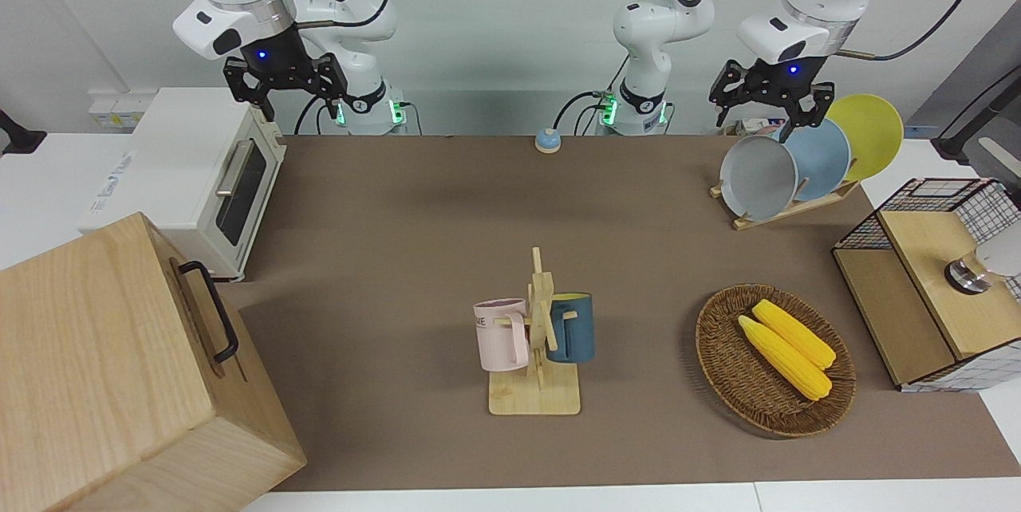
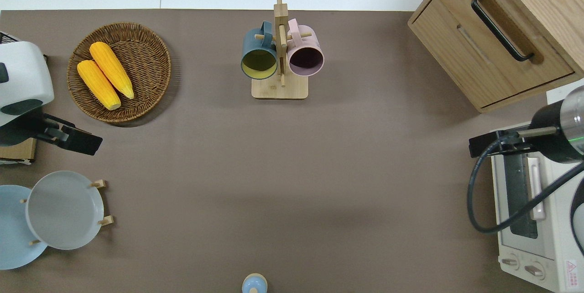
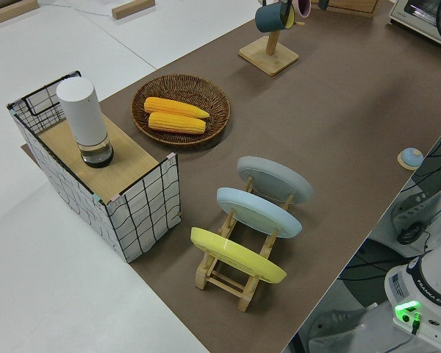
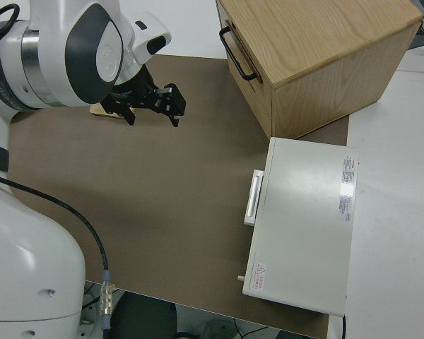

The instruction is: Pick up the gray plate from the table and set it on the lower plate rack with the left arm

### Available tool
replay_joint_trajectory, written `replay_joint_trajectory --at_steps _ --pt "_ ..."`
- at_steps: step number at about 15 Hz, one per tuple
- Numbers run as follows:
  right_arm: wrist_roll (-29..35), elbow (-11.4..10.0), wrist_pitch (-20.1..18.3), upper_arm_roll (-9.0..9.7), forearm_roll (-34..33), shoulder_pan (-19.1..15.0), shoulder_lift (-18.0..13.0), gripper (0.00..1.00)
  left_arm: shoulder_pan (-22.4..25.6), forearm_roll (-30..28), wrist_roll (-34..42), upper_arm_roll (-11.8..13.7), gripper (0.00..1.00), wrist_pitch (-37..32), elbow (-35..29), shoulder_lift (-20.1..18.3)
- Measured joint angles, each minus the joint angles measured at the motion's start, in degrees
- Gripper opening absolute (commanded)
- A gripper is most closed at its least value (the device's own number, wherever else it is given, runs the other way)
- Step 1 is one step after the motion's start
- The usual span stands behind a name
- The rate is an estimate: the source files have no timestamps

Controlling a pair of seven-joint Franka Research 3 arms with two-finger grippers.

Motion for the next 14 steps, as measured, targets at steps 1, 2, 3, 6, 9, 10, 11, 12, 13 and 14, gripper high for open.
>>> replay_joint_trajectory --at_steps 1,2,3,6,9,10,11,12,13,14 --pt "0.0 0.0 0.0 0.00 0.0 0.0 0.0 0.987 0.0 0.0 0.0 0.1 1.00 -0.3 0.0 0.0" --pt "0.0 0.0 0.0 0.00 0.0 0.0 0.0 0.990 0.0 0.0 0.0 0.1 1.00 -0.4 0.0 0.0" --pt "0.0 0.0 0.0 0.00 0.0 0.0 0.0 0.990 0.1 0.0 0.0 0.3 1.00 -0.4 0.0 0.0" --pt "0.0 0.0 0.0 0.00 0.0 0.0 0.0 0.987 0.5 0.0 0.0 0.4 1.00 -0.5 0.0 0.0" --pt "0.0 0.0 0.0 0.00 0.0 0.0 0.0 0.987 0.5 0.0 0.0 0.5 1.00 -0.9 0.0 -0.1" --pt "0.0 0.0 0.0 0.00 0.0 0.0 0.0 0.987 0.5 0.0 0.0 0.6 1.00 -0.9 0.0 -0.2" --pt "0.0 0.0 0.0 0.00 0.0 0.0 0.0 0.990 0.6 0.0 0.0 0.9 1.00 -1.0 0.0 -0.5" --pt "0.0 0.0 0.0 0.00 0.0 0.0 0.0 0.990 1.0 0.0 0.1 1.4 1.00 -1.2 0.0 -1.1" --pt "0.0 0.0 0.0 0.00 0.0 0.0 0.0 0.987 1.7 0.0 0.8 1.8 1.00 -1.5 0.1 -1.7" --pt "0.0 0.0 0.0 0.00 0.0 0.0 0.0 0.987 2.8 0.0 2.5 2.1 1.00 -1.7 0.1 -2.3"
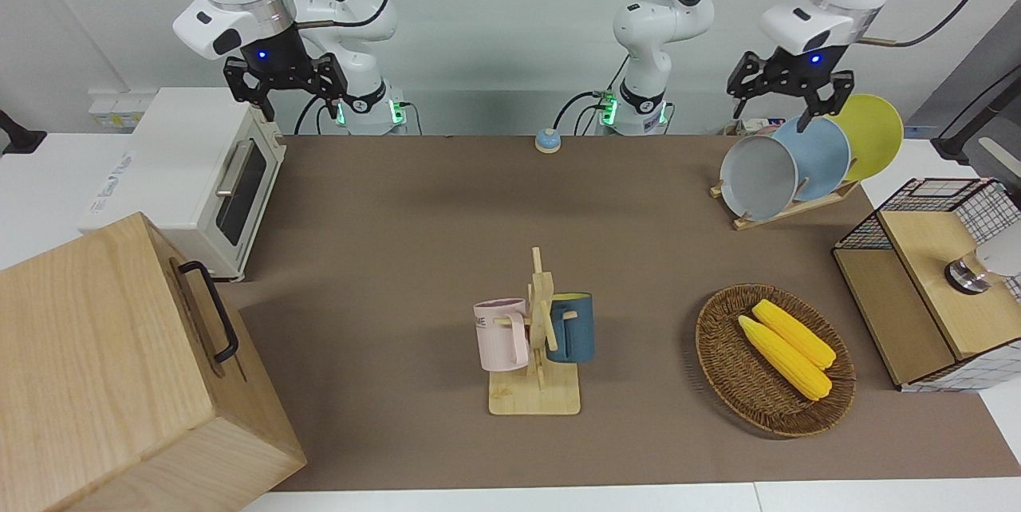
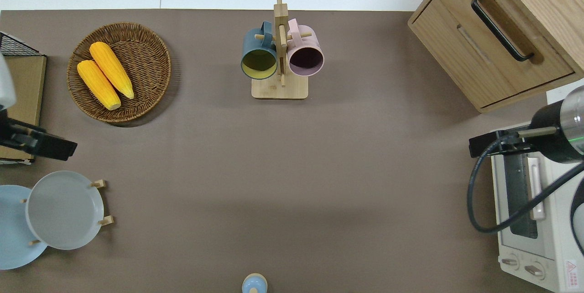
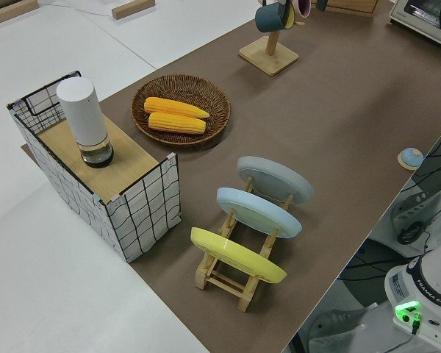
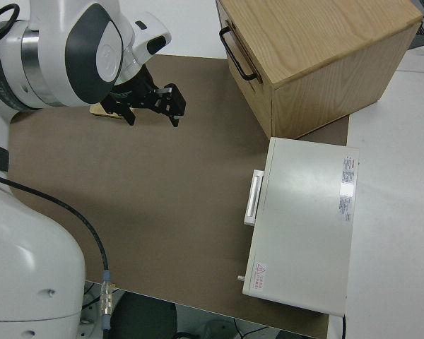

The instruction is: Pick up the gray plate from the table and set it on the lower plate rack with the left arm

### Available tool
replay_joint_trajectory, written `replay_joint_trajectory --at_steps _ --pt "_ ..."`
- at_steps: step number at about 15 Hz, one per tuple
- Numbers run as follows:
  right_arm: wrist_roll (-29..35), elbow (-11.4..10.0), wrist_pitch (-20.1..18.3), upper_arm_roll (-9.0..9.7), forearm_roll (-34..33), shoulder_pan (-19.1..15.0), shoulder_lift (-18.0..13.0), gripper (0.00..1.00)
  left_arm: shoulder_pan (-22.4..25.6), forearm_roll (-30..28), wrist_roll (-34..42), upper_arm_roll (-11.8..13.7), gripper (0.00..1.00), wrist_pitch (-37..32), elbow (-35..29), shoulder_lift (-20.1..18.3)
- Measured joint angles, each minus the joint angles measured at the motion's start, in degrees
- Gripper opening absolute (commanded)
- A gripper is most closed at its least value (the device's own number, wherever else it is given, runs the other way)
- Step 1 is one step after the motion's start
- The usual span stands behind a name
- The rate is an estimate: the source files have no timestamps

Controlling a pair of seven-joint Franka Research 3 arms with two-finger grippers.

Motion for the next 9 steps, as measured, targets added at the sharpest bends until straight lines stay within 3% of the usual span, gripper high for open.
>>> replay_joint_trajectory --at_steps 3,9 --pt "0.0 0.0 0.0 0.00 0.0 0.0 0.0 0.987 2.5 0.0 4.1 0.4 1.00 -0.2 0.0 -1.2" --pt "0.0 0.0 0.0 0.00 0.0 0.0 0.0 0.987 2.4 0.0 4.6 -0.5 1.00 -0.5 -0.4 -1.2"
